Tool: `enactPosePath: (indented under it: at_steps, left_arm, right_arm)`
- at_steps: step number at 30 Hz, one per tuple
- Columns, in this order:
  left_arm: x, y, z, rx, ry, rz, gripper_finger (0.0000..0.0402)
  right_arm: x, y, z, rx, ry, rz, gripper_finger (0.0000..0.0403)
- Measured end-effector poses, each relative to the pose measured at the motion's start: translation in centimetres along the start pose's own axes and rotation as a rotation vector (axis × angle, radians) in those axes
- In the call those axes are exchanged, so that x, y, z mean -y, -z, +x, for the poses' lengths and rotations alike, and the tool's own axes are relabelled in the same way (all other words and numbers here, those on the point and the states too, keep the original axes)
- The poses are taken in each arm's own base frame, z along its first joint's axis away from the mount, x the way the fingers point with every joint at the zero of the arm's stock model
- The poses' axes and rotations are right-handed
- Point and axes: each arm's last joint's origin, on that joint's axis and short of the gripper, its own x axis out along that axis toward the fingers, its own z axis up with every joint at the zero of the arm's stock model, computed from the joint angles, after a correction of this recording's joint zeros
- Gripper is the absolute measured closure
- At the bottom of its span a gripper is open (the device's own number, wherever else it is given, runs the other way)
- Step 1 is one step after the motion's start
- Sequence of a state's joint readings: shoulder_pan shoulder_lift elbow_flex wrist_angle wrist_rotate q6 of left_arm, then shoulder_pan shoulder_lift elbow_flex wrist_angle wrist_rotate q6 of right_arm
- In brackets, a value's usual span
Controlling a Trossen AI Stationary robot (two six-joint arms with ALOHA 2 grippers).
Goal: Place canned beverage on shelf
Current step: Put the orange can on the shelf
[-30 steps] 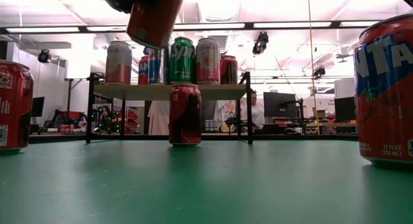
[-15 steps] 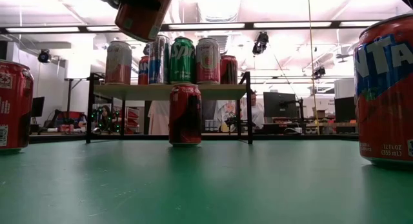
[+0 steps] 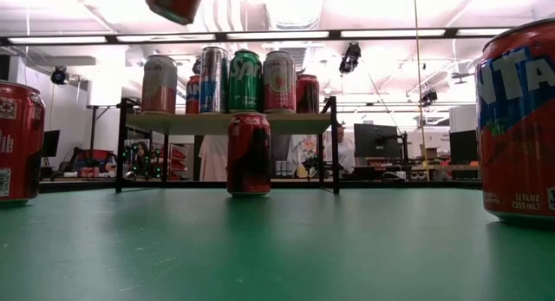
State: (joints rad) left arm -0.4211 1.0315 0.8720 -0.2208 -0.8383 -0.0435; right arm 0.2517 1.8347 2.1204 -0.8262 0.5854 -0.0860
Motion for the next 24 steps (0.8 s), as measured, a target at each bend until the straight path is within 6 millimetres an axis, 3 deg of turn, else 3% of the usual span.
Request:
enactPosePath:
  at_steps: [4, 11, 17, 24]
  left_arm:
    - [-1.8, 0.6, -1.2, 0.039, -0.068, -0.046, 0.0114]
    - [-4.0, 3.0, -2.1, 0.144, -0.15, -0.184, 0.0114]
    - [-5.0, 5.4, -1.4, 0.234, -0.209, -0.306, 0.0114]
    - [-5.6, 8.1, 0.2, 0.27, -0.298, -0.371, 0.0114]
  right_arm:
    - [1.2, 0.0, -1.5, 0.02, 0.006, 0.045, 0.002]
    - [1.0, 2.0, -1.2, 0.01, 0.057, 0.057, 0.0019]
    - [1.6, 4.8, 0.1, 0.042, 0.09, 0.103, 0.0019]
    - [4.1, 7.8, 1.5, 0.148, 0.171, 0.207, 0.0019]
